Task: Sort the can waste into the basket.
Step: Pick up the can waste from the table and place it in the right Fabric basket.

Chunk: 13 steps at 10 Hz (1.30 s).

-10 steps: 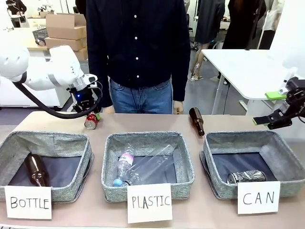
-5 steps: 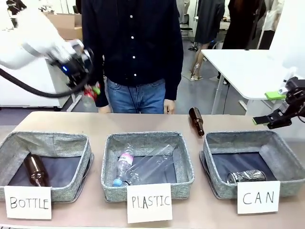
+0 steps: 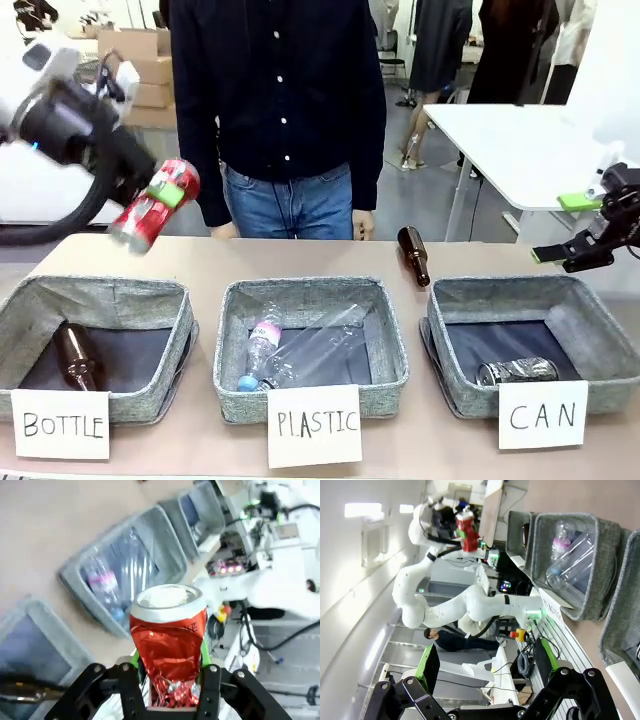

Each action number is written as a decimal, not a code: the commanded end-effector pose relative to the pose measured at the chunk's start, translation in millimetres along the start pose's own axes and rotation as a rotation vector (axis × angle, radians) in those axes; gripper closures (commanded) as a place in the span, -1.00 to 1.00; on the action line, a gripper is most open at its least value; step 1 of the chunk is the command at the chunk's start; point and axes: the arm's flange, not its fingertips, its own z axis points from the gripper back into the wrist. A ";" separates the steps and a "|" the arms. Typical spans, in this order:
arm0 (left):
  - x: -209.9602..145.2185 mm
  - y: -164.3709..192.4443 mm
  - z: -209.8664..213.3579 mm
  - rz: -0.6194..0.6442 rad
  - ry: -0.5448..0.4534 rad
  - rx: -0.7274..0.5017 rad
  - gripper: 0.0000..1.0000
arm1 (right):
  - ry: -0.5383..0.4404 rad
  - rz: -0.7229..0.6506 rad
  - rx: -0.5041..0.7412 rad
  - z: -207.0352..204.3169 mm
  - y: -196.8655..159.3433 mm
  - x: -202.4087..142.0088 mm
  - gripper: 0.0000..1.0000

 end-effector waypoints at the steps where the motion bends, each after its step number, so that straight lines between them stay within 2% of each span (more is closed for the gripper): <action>1: 37.5 8.0 2.5 0.046 -0.018 0.019 0.88 | 0.005 0.007 -0.011 0.0 1.0 -1.1 -1.00; 4: 37.5 8.0 2.5 0.046 -0.018 0.019 0.88 | 0.005 0.007 -0.011 0.0 1.0 -1.1 -1.00; 5: 18.1 7.6 0.5 0.021 -0.014 0.015 0.14 | 0.000 0.000 0.000 0.0 -0.2 0.0 -1.00; 6: 70.4 22.6 -42.2 -0.082 0.087 0.000 0.14 | -0.072 0.108 -0.164 18.1 30.9 1.4 -1.00; 7: 124.1 6.5 -93.6 -0.233 0.175 0.076 0.14 | -0.128 0.167 -0.210 44.1 46.7 -6.6 -1.00; 8: 171.5 -23.3 -149.3 -0.378 0.257 0.170 0.14 | -0.269 0.163 -0.307 80.8 50.5 -23.1 -1.00; 9: 206.2 -58.0 -204.6 -0.544 0.352 0.210 0.14 | -0.410 0.119 -0.406 123.2 45.9 -48.8 -1.00; 10: 233.3 -93.2 -260.9 -0.706 0.395 0.259 0.14 | -0.512 0.073 -0.396 166.6 33.2 -83.7 -1.00; 11: 249.5 -121.3 -306.7 -0.827 0.400 0.287 0.14 | -0.595 0.014 -0.376 192.6 17.1 -113.9 -1.00; 12: 258.5 -143.0 -347.9 -0.928 0.429 0.263 0.14 | -0.658 -0.050 -0.310 206.2 -4.7 -133.6 -1.00; 13: 264.0 -161.2 -381.9 -1.020 0.440 0.223 0.14 | -0.700 -0.134 -0.319 209.7 -28.4 -144.0 -1.00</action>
